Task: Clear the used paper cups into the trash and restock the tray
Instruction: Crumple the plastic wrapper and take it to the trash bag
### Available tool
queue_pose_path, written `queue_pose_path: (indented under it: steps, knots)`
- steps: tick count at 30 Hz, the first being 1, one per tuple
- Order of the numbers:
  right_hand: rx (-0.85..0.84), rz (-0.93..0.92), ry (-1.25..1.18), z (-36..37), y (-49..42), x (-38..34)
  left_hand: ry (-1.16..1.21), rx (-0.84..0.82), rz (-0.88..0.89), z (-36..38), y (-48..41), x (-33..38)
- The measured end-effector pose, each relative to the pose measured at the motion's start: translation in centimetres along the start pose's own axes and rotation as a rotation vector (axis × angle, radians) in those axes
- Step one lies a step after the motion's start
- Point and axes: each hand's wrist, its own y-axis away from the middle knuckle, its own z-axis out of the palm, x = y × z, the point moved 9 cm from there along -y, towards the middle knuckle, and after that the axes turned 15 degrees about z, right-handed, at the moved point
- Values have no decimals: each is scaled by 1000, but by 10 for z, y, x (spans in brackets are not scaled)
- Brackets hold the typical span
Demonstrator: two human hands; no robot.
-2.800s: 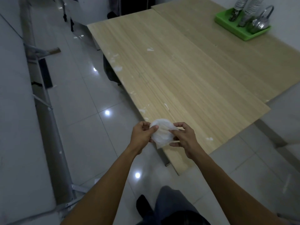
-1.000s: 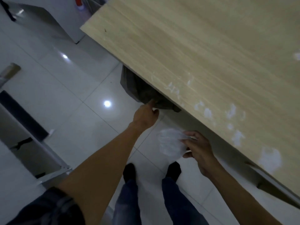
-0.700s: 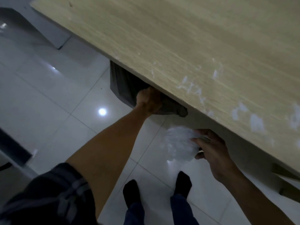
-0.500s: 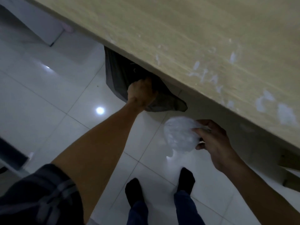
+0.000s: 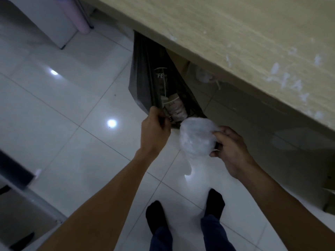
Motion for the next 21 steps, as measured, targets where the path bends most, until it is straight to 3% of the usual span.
queue_pose_path:
  steps: [4,7,10,14,17,21]
  knots:
    - [-19,-51,-100,30,-6,-25,142,101,-83,-14,12,-10]
    - [49,-206,-177,53,-4,-55,220,128,-144,-19,17,-19]
    - [96,-389,-101,87,-2,-82,221,152,-187,-23,22,-27]
    - [205,-575,148,140,1,-112,250,166,-171,-30,26,-29]
    - [162,-740,445,189,4,-122,245,161,-122,-38,25,-30]
    - [21,-611,918,223,-27,-96,247,149,-136,-47,25,-36]
